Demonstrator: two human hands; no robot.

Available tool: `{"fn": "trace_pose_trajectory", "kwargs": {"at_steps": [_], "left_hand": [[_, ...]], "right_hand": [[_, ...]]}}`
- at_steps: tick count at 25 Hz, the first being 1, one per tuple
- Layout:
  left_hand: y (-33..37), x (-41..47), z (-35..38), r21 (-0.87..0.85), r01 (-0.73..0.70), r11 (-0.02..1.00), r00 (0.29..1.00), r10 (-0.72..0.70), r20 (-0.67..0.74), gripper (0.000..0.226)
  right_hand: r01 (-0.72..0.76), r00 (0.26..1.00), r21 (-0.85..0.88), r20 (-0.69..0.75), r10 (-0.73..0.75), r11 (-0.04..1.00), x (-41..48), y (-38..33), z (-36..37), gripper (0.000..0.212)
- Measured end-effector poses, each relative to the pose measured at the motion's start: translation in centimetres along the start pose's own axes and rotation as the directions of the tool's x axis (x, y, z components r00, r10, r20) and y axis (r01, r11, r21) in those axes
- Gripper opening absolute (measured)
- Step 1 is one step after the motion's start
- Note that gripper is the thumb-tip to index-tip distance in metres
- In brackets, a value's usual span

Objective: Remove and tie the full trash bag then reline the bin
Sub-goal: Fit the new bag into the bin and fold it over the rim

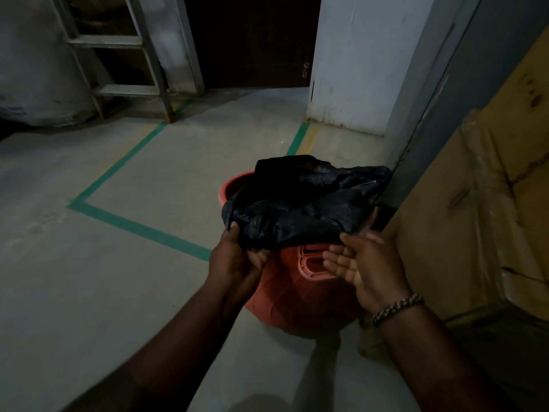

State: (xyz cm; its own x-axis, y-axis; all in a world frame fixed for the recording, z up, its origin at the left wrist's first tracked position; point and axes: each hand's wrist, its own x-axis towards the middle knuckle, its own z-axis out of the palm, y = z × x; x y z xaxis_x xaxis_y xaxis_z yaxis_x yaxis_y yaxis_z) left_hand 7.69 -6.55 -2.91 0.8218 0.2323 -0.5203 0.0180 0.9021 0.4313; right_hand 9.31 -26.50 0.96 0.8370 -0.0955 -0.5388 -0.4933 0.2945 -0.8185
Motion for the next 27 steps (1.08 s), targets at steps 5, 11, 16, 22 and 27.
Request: {"fn": "trace_pose_trajectory", "kwargs": {"at_steps": [5, 11, 16, 22, 27], "left_hand": [[-0.9, -0.5, 0.9, 0.068, 0.116, 0.991, 0.992, -0.119, 0.035, 0.041], [-0.8, -1.9, 0.2, 0.153, 0.148, 0.977, 0.989, -0.147, -0.017, 0.026], [-1.4, -3.0, 0.1, 0.170, 0.220, 0.961, 0.974, -0.225, 0.013, 0.028], [-1.2, -1.9, -0.1, 0.040, 0.216, 0.976, 0.972, -0.218, 0.084, 0.037], [-1.9, -2.1, 0.1, 0.090, 0.260, 0.961, 0.956, -0.269, 0.114, 0.046]], "right_hand": [[0.006, 0.992, 0.159, -0.125, 0.014, 0.987, 1.5, 0.3, -0.2, 0.010], [0.081, 0.973, 0.103, -0.225, -0.056, 0.991, 3.0, -0.4, -1.1, 0.017], [0.137, 0.952, 0.055, -0.283, -0.116, 0.989, 3.6, -0.5, -1.6, 0.011], [0.427, 0.794, -0.055, -0.454, -0.404, 0.903, 1.3, -0.9, -0.5, 0.007], [0.120, 0.979, 0.133, -0.181, -0.095, 0.984, -1.4, 0.7, 2.7, 0.010]]}}
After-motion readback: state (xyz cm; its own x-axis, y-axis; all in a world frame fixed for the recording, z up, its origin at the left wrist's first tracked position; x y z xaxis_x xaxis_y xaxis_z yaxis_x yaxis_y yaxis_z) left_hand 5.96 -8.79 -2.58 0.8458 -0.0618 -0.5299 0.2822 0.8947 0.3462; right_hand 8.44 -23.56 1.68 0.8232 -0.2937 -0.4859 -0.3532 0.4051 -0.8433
